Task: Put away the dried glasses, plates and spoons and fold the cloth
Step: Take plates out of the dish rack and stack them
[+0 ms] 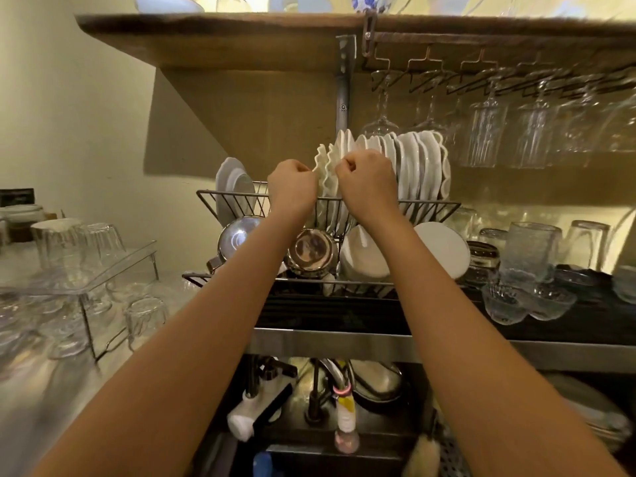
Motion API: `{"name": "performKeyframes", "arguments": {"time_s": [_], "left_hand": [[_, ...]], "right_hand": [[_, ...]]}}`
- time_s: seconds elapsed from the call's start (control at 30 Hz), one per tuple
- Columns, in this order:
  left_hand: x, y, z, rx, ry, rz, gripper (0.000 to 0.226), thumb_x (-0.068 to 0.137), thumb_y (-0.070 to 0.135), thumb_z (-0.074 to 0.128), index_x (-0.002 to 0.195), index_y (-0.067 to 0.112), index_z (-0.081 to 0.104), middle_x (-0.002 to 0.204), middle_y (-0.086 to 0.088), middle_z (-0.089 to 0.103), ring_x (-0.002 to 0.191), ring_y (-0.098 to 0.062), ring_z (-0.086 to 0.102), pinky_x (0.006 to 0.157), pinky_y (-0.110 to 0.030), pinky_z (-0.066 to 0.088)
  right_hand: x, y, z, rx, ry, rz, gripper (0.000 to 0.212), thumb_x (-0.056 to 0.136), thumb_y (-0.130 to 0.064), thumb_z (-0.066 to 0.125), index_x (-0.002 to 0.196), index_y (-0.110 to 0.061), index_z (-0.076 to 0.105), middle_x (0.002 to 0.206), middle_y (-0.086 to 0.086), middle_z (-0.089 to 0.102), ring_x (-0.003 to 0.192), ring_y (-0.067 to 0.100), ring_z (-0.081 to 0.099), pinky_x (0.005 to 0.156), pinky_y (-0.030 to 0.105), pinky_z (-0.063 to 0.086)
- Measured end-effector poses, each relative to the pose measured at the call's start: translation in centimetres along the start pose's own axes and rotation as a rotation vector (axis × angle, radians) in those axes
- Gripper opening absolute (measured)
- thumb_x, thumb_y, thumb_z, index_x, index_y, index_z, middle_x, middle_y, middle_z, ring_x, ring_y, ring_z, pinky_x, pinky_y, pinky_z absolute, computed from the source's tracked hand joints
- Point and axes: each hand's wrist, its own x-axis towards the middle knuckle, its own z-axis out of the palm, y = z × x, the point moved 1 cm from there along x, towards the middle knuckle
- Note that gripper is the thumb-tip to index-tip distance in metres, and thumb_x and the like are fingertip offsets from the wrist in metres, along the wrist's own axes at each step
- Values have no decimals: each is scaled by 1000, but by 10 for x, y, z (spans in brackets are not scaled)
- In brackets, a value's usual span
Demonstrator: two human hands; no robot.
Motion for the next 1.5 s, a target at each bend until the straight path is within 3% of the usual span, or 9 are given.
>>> {"name": "performKeyframes", "arguments": {"time_s": [0.13, 0.3, 0.47, 0.6, 0.73, 0.97, 1.27, 1.37, 1.5], "left_hand": [[-22, 14, 8, -137, -81, -62, 19, 82, -6, 43, 86, -1, 61, 77, -16, 55, 69, -24, 49, 63, -32, 40], [-62, 34, 30, -188, -94, -159, 19, 85, -6, 41, 96, -1, 57, 67, -8, 51, 50, -15, 42, 39, -17, 32], [-105, 60, 66, -154, -96, -206, 20, 88, -1, 42, 74, 8, 54, 65, -5, 53, 53, -15, 46, 52, -23, 38], [-141, 78, 94, -143, -121, -225, 26, 89, -1, 37, 71, 9, 54, 66, -6, 54, 56, -17, 48, 54, -24, 38], [-175, 90, 121, -109, -146, -267, 19, 91, 1, 39, 90, 3, 58, 71, -8, 57, 58, -19, 52, 55, -25, 42], [-215, 105, 148, -80, -181, -348, 22, 92, 0, 41, 79, 4, 58, 70, -8, 57, 58, -20, 50, 59, -29, 43], [-278, 101, 161, -48, -307, -474, 26, 89, 1, 49, 67, 11, 58, 55, -4, 61, 56, -18, 55, 58, -28, 48], [-303, 100, 158, -32, -320, -476, 24, 87, 0, 52, 68, 12, 59, 69, -4, 62, 70, -20, 58, 72, -36, 52], [-339, 95, 159, -31, -347, -530, 23, 87, 1, 53, 68, 12, 58, 69, -4, 59, 61, -18, 55, 72, -36, 52]], "right_hand": [[-6, 8, -18, 71, -3, -33, 38, 90, -14, 42, 52, -13, 38, 60, 5, 40, 60, 18, 38, 51, 26, 23], [-17, 31, -59, 104, -51, -58, 40, 89, -14, 42, 50, -14, 35, 54, 0, 36, 52, 13, 33, 49, 28, 25], [-38, 68, -105, 126, -104, -74, 26, 87, -13, 45, 73, 2, 62, 71, 13, 57, 68, 24, 50, 60, 35, 39], [-57, 97, -139, 146, -132, -91, 26, 87, -10, 44, 63, -3, 53, 68, 12, 53, 65, 24, 47, 56, 35, 35], [-71, 120, -169, 136, -157, -88, 25, 89, -14, 45, 83, -1, 65, 82, 15, 65, 74, 27, 56, 61, 30, 40], [-106, 150, -208, 128, -241, 13, 23, 84, -10, 48, 76, 2, 65, 76, 17, 63, 71, 28, 55, 59, 29, 37], [-168, 161, -246, 94, -360, 129, 23, 89, -14, 50, 94, -6, 70, 96, 12, 67, 90, 24, 60, 78, 35, 50], [-193, 159, -258, 82, -382, 151, 23, 89, -14, 49, 97, -8, 70, 101, 11, 67, 95, 23, 60, 84, 36, 50], [-227, 160, -277, 56, -415, 212, 23, 88, -15, 50, 96, -8, 70, 99, 13, 68, 93, 25, 61, 83, 39, 52]]}}
